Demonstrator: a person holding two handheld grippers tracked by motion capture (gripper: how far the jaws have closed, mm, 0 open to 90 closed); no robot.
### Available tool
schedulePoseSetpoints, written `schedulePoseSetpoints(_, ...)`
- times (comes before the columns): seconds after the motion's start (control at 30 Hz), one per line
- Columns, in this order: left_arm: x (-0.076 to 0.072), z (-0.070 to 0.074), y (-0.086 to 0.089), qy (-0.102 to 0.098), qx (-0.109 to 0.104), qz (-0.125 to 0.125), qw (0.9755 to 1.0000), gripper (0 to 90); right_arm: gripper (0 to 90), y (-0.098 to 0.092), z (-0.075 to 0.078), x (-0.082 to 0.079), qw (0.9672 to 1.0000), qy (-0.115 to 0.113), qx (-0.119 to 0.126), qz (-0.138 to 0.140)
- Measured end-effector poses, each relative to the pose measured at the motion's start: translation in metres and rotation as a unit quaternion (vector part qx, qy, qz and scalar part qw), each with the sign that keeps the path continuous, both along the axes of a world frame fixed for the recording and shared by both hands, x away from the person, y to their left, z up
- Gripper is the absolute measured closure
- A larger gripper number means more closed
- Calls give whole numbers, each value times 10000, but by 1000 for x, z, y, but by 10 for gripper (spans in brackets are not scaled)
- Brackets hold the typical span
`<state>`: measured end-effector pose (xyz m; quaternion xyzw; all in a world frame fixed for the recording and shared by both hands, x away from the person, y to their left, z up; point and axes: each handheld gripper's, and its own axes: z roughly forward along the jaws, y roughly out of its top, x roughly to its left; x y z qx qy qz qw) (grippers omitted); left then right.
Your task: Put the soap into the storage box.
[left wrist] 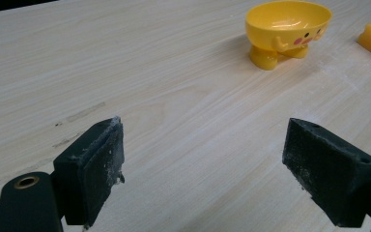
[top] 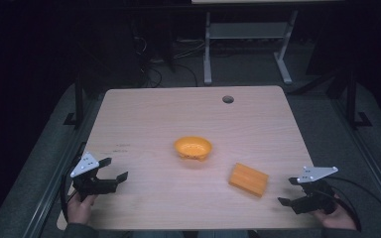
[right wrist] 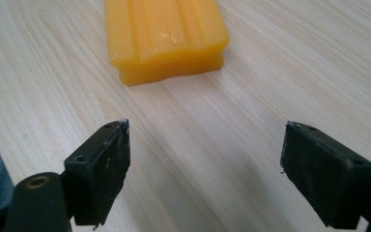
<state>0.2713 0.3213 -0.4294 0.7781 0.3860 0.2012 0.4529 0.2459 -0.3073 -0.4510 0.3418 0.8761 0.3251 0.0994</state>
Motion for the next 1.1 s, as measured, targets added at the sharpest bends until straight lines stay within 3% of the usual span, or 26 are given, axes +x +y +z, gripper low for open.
schedulePoseSetpoints(0.17,0,0,0,-1,12,-20,10000,141,165,6,0,2,9999,80,-25,58)
schedulePoseSetpoints(0.53,0,0,2,7,-44,55,10000,141,165,22,11,9,9993,18,-250,269)
schedulePoseSetpoints(1.1,1,0,1,1,-35,2,10000,141,165,40,24,18,9977,45,-376,555)
